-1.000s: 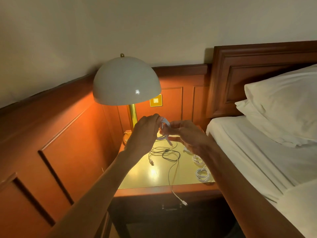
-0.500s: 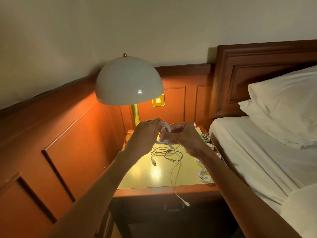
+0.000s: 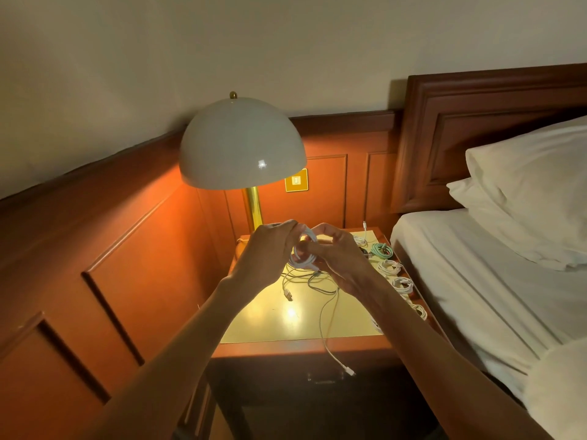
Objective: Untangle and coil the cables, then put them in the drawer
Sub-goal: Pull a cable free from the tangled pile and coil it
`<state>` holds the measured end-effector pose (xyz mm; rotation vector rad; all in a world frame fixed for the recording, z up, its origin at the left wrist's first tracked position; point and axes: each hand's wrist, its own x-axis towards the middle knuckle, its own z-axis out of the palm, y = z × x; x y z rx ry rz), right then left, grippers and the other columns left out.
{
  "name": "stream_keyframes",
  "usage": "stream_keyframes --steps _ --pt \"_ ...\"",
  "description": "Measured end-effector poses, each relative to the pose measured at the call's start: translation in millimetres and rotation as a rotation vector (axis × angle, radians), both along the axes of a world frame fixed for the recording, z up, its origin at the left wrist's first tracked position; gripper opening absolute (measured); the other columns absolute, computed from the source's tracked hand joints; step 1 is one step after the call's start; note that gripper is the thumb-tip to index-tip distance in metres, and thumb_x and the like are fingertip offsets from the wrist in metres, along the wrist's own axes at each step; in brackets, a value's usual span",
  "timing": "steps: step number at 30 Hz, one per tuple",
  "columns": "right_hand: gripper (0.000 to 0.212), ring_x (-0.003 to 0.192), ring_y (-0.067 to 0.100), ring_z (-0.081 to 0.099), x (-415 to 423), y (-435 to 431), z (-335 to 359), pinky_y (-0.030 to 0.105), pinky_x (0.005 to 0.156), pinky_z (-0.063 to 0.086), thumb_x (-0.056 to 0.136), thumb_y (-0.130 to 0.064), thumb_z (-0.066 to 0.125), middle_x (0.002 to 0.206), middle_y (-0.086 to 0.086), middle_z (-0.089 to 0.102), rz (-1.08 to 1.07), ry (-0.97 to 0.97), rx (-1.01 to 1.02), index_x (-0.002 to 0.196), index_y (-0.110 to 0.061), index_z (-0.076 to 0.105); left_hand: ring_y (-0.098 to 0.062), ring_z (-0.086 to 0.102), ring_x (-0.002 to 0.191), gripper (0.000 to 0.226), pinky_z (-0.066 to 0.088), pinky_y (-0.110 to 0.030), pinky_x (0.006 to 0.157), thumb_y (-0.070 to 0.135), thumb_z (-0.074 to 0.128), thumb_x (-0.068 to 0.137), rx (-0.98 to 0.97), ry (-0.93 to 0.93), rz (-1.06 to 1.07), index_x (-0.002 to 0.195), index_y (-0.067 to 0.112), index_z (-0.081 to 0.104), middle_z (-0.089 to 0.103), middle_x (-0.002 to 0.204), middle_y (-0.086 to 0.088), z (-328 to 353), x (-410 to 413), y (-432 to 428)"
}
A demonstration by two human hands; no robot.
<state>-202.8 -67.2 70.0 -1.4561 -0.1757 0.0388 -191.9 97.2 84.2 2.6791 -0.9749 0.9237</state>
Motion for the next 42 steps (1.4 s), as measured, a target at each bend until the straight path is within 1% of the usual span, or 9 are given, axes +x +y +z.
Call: stream_keyframes --steps 4,8,10,12,19,27,34,37,42 --pt "0.026 0.078 0.029 0.073 0 2 -1 0.034 0.069 0.060 0.078 -0.010 0.082 0.087 0.014 0.075 -0.044 -0.060 -0.152 0.095 -0.009 0.062 -0.012 0.065 0.060 0.036 0.041 -0.012 0.060 0.011 0.084 0.071 -0.006 0.003 -0.032 0.105 0.006 0.072 0.071 0.078 -0.001 -4 -1 0" --pt "0.028 0.070 0.019 0.074 0 1 -2 0.029 0.063 0.060 0.078 -0.019 0.084 0.085 0.006 0.077 -0.087 -0.158 -0.267 0.099 -0.011 0.066 -0.013 0.065 0.057 0.032 0.057 -0.023 0.057 0.011 0.084 0.073 -0.022 -0.034 -0.020 0.102 0.006 0.072 0.070 0.074 -0.003 -3 1 2" --pt "0.032 0.073 0.017 0.074 2 0 -2 0.033 0.065 0.062 0.075 -0.025 0.087 0.087 -0.002 0.076 -0.170 -0.255 -0.334 0.099 -0.016 0.068 -0.017 0.065 0.065 0.027 0.058 -0.034 0.063 0.032 0.061 0.093 -0.140 0.057 0.053 0.104 0.009 0.070 0.069 0.078 -0.004 3 -6 0" --pt "0.040 0.075 0.012 0.072 4 -2 -3 0.033 0.061 0.062 0.071 -0.029 0.089 0.089 -0.011 0.073 -0.227 -0.361 -0.369 0.103 -0.023 0.067 -0.020 0.062 0.076 0.057 0.052 -0.037 0.072 0.052 0.027 0.096 -0.255 0.208 0.118 0.105 0.012 0.066 0.069 0.084 -0.005 7 -8 -1" --pt "0.027 0.089 0.012 0.065 -2 9 -12 0.026 0.070 0.054 0.088 -0.016 0.075 0.099 -0.017 0.065 -0.372 -0.776 -0.211 0.111 -0.028 0.070 -0.014 0.062 0.058 0.017 0.048 -0.023 0.054 0.014 0.049 0.101 -0.290 0.159 -0.036 0.101 0.006 0.064 0.064 0.072 -0.003 8 -4 5" --pt "0.013 0.098 0.019 0.069 -20 28 2 0.042 0.087 0.054 0.097 -0.014 0.060 0.100 0.004 0.072 -0.120 -0.209 0.519 0.099 -0.016 0.072 -0.003 0.058 0.060 0.028 0.039 -0.011 0.057 0.029 0.035 0.106 -0.383 0.234 -0.031 0.091 0.022 0.058 0.052 0.065 0.019 25 -6 -7" --pt "0.011 0.088 0.007 0.068 -15 4 -1 0.023 0.074 0.053 0.085 -0.011 0.079 0.094 -0.001 0.072 -0.681 -0.832 -0.113 0.094 -0.012 0.073 -0.017 0.057 0.060 0.028 0.043 -0.029 0.055 0.024 0.036 0.106 -0.356 0.309 -0.060 0.088 0.019 0.056 0.051 0.062 0.010 35 -6 -12" --pt "0.014 0.081 -0.005 0.064 -21 -6 -1 0.011 0.068 0.049 0.081 -0.001 0.080 0.089 -0.004 0.068 -0.670 -1.011 -0.246 0.092 -0.005 0.072 -0.025 0.062 0.065 0.038 0.048 -0.037 0.063 0.029 0.034 0.107 -0.403 0.329 -0.087 0.084 0.012 0.059 0.060 0.067 -0.004 37 -7 -14" --pt "0.012 0.070 0.005 0.068 -25 -17 -10 0.018 0.063 0.054 0.089 -0.001 0.069 0.086 -0.002 0.072 -0.621 -1.037 -0.273 0.098 -0.008 0.066 -0.017 0.055 0.057 0.037 0.041 -0.031 0.057 0.030 0.032 0.107 -0.391 0.335 -0.082 0.076 0.024 0.052 0.056 0.063 0.003 26 -9 -14"
